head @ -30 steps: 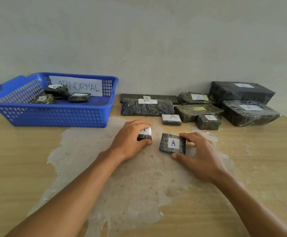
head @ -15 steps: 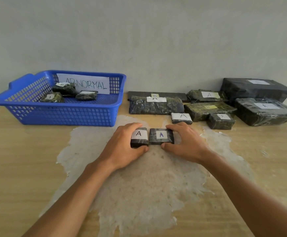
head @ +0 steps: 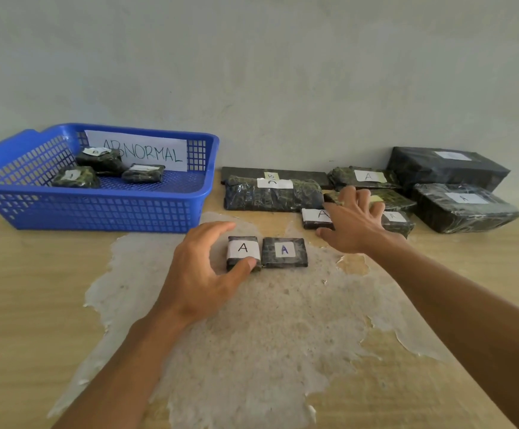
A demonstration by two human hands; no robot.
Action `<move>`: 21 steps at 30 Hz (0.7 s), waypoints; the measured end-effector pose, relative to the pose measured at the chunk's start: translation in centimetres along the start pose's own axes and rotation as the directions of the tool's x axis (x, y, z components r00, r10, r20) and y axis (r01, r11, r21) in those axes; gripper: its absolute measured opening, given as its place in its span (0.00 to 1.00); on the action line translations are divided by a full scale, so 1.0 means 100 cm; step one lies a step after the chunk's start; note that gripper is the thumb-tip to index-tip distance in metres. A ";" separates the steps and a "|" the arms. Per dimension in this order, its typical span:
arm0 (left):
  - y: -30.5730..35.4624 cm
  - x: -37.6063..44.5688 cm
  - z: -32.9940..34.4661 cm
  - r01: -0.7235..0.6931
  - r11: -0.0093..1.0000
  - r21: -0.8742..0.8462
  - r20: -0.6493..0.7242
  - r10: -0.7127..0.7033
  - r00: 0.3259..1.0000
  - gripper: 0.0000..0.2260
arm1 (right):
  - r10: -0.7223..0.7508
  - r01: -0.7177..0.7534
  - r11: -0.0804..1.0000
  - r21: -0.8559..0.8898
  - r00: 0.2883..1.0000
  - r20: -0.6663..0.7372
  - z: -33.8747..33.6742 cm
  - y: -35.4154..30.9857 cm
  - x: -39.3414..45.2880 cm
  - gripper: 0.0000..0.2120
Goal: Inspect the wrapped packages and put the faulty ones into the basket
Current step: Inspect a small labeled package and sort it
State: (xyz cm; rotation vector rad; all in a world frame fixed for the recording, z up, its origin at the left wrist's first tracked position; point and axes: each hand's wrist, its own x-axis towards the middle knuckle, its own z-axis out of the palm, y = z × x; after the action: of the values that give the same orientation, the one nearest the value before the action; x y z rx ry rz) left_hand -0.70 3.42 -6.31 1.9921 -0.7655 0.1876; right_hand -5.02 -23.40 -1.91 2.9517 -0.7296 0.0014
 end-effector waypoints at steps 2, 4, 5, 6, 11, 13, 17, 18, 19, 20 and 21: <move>0.001 -0.001 -0.001 -0.016 1.000 -0.003 -0.031 0.016 0.999 0.28 | 0.000 0.000 1.000 0.019 1.000 -0.018 0.004 0.002 0.002 0.18; 0.003 -0.001 -0.002 -0.033 0.999 -0.013 -0.081 0.032 0.996 0.24 | 0.010 -0.007 0.999 0.045 0.999 -0.053 0.004 0.003 0.000 0.19; 0.004 -0.002 -0.002 -0.046 0.999 -0.017 -0.110 0.044 0.993 0.22 | 0.015 -0.010 0.998 0.068 0.997 -0.074 0.004 0.004 -0.003 0.20; 0.005 -0.002 -0.002 -0.063 0.998 -0.018 -0.137 0.060 0.989 0.20 | 0.019 -0.008 0.994 0.105 0.994 -0.107 0.004 0.005 -0.007 0.22; 0.019 -0.002 -0.001 -0.084 0.988 -0.127 -0.191 0.059 0.980 0.12 | -0.028 0.199 0.822 0.534 0.950 -0.311 -0.004 -0.012 -0.056 0.25; 0.027 -0.003 -0.002 -0.017 0.972 -0.233 -0.138 -0.016 0.990 0.12 | -0.060 0.278 0.690 0.668 0.942 -0.329 -0.002 -0.028 -0.081 0.25; 0.036 -0.006 0.001 0.187 0.899 -0.396 0.101 -0.160 0.982 0.17 | -0.104 0.381 0.508 0.773 0.918 -0.383 0.011 -0.049 -0.111 0.28; 0.036 -0.007 0.002 0.204 0.891 -0.405 0.128 -0.166 0.978 0.15 | -0.106 0.388 0.484 0.785 0.916 -0.387 0.013 -0.051 -0.114 0.29; 0.036 -0.007 0.003 0.209 0.888 -0.409 0.135 -0.167 0.977 0.13 | -0.104 0.382 0.459 0.802 0.920 -0.379 0.014 -0.051 -0.116 0.29; 0.036 -0.008 0.003 0.214 0.882 -0.420 0.133 -0.173 0.976 0.11 | -0.102 0.362 0.415 0.834 0.930 -0.353 0.014 -0.051 -0.117 0.29; 0.035 -0.008 0.003 0.219 0.874 -0.433 0.126 -0.181 0.975 0.09 | -0.102 0.326 0.344 0.880 0.945 -0.310 0.014 -0.050 -0.118 0.30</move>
State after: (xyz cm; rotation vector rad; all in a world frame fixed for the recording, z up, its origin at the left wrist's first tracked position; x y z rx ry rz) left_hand -3.47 2.33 -4.28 1.6294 -0.5830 -0.1824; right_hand -13.18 -13.63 -4.06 3.9837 -0.2918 1.0554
